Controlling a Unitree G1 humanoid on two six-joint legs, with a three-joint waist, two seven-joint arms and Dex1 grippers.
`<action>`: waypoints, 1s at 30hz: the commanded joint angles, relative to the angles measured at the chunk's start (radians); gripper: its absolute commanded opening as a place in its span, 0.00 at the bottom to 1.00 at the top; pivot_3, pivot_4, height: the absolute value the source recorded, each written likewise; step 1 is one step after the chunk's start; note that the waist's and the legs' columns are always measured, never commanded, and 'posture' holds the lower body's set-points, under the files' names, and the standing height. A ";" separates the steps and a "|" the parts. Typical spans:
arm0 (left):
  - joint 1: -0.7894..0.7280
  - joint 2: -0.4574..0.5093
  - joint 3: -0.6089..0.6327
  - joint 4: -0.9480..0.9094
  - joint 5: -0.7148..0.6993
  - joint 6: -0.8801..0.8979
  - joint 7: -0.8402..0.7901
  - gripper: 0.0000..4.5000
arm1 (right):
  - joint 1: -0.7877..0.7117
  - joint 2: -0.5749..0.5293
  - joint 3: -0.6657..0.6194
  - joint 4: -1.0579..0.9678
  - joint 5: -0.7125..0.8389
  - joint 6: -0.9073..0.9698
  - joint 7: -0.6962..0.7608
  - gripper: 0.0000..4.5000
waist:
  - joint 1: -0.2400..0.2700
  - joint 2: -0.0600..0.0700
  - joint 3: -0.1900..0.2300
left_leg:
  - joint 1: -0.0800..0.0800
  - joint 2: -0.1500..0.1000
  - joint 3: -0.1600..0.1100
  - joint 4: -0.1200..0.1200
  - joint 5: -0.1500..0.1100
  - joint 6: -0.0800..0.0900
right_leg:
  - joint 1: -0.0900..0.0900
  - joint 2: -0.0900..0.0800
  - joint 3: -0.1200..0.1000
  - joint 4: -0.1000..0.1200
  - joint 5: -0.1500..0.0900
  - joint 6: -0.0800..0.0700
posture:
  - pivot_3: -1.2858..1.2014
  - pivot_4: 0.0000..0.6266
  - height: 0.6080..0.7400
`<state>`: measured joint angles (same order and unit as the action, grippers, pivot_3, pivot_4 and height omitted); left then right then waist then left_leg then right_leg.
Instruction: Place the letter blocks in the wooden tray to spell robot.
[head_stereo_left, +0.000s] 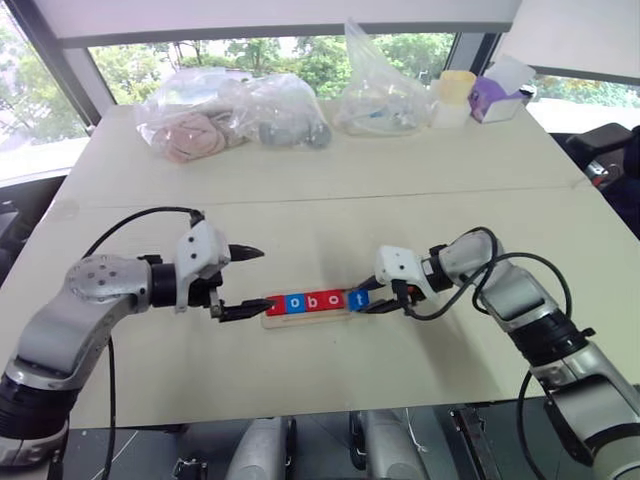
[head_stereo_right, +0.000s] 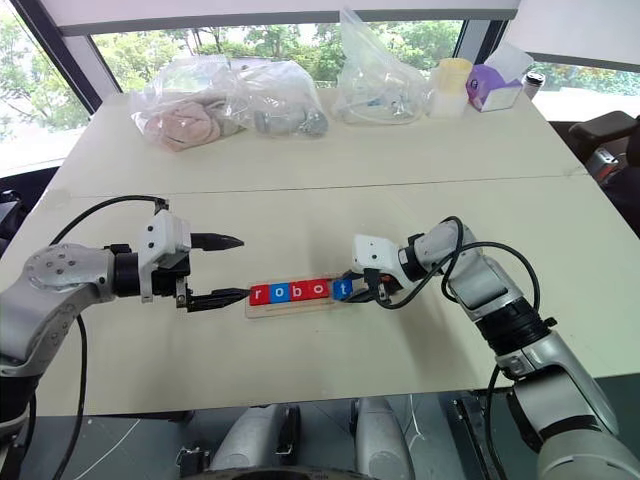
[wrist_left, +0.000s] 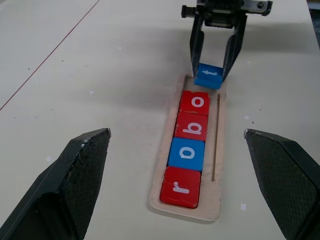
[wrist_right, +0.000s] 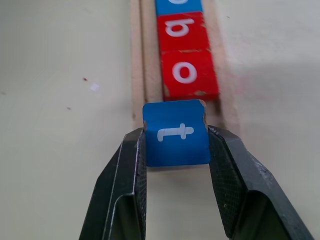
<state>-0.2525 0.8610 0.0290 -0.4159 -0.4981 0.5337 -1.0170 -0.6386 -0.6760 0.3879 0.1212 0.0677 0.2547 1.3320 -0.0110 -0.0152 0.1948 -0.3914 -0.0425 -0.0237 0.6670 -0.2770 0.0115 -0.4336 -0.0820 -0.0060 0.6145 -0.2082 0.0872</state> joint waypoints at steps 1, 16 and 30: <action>0.004 0.003 0.041 -0.035 -0.013 -0.006 0.014 1.00 | -0.025 0.013 -0.008 0.018 -0.011 -0.033 -0.001 0.26 | 0.000 0.000 0.000 | 0.000 0.000 0.000 0.000 0.000 0.000 | 0.000 0.000 0.000 0.000 0.000 0.000 | 0.52 0.24 0.89; 0.016 -0.003 0.041 -0.045 -0.013 -0.011 0.041 1.00 | -0.041 0.046 -0.005 0.027 -0.029 -0.036 0.006 0.26 | 0.000 0.000 0.000 | 0.000 0.000 0.000 0.000 0.000 0.000 | 0.000 0.000 0.000 0.000 0.000 0.000 | 0.52 0.24 0.89; 0.010 -0.011 0.035 -0.048 -0.010 -0.010 0.067 1.00 | -0.042 0.070 0.001 0.040 -0.051 -0.037 0.012 0.26 | 0.000 0.000 0.000 | 0.000 0.000 0.000 0.000 0.000 0.000 | 0.000 0.000 0.000 0.000 0.000 0.000 | 0.52 0.24 0.89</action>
<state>-0.2362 0.8511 0.0334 -0.4346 -0.5013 0.5343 -0.9549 -0.6605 -0.6134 0.3888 0.1635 0.0153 0.2205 1.3421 -0.0111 -0.0152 0.1948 -0.3914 -0.0425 -0.0237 0.6670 -0.2769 0.0113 -0.4337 -0.0816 -0.0060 0.6148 -0.2080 0.0874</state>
